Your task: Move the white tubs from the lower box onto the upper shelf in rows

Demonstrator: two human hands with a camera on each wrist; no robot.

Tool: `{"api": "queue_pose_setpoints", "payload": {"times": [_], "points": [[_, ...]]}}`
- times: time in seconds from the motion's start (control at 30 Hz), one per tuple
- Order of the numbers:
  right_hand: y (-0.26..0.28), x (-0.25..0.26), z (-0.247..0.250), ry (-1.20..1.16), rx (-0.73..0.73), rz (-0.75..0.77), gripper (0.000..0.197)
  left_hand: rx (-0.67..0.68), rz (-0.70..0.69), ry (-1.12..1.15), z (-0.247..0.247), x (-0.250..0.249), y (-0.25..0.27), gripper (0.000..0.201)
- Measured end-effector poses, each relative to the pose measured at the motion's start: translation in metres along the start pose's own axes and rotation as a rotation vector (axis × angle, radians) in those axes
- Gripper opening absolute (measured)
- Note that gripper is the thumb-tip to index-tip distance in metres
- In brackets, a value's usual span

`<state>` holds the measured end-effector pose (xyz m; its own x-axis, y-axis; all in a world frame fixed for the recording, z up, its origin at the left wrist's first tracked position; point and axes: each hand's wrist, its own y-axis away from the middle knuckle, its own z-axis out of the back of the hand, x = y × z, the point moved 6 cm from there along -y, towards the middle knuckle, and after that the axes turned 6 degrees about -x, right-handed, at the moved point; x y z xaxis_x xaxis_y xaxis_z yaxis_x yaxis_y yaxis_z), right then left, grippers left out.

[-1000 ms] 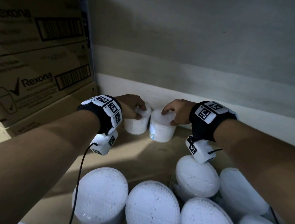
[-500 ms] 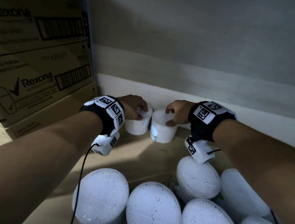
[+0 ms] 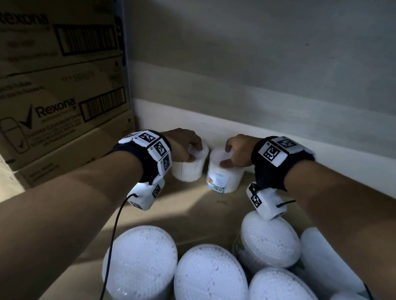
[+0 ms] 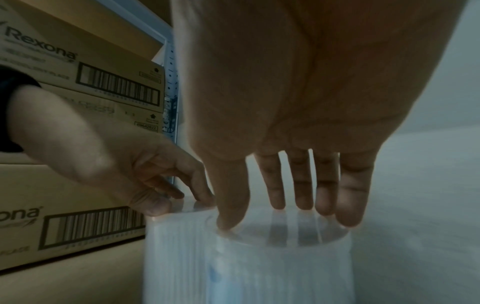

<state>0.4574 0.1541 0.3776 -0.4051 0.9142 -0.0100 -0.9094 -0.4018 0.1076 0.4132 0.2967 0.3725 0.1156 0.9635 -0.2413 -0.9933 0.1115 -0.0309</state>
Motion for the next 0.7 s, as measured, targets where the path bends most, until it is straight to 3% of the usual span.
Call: {"api": "queue_pose_setpoints", "payload": {"times": [0.5, 0.6, 0.7], "points": [[0.008, 0.004, 0.009, -0.057, 0.046, 0.145, 0.057, -0.001, -0.002, 0.006, 0.000, -0.002, 0.000, 0.045], [0.005, 0.002, 0.015, -0.080, -0.072, 0.105, 0.041, -0.002, -0.006, 0.009, -0.002, -0.001, 0.000, 0.044], [0.001, -0.002, 0.011, -0.038, -0.059, 0.035, 0.050, 0.002, 0.005, 0.018, -0.003, 0.001, 0.000, 0.044]]}}
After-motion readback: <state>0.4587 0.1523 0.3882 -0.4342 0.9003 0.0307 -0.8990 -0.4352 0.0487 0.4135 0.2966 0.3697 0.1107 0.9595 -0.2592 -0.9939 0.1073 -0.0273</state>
